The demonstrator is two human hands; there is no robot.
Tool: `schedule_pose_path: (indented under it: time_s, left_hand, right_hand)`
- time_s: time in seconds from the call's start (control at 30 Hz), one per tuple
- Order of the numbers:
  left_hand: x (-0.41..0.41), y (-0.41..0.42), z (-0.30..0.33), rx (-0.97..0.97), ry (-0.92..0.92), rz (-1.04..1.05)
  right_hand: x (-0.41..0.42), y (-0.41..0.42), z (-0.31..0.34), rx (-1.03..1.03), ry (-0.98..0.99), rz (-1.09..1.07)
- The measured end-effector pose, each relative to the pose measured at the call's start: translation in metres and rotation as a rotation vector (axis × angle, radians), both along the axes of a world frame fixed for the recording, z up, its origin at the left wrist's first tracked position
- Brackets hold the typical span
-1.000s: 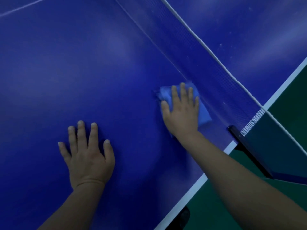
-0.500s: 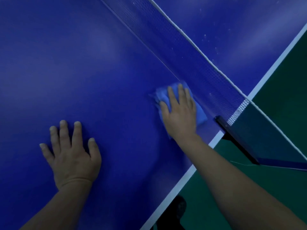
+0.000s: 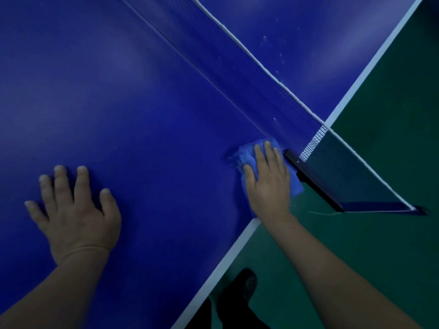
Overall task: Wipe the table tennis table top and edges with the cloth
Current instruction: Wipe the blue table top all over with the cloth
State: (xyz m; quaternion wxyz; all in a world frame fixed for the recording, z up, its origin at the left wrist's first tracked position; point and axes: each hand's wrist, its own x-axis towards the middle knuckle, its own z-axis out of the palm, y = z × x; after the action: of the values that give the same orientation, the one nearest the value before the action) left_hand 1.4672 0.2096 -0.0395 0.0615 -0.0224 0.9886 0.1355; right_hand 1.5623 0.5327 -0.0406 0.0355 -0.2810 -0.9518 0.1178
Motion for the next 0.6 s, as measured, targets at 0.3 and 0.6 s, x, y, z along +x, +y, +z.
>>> schedule_pose_path:
  time_s: [0.3, 0.6]
  left_hand:
    - [-0.002, -0.002, -0.005, 0.011, 0.004, 0.004]
    - [0.0, -0.001, 0.001, 0.005, -0.001, -0.002]
  right_hand:
    - [0.028, 0.018, 0.005, 0.046, 0.088, -0.039]
    - [0.118, 0.05, 0.024, 0.163, 0.172, 0.05]
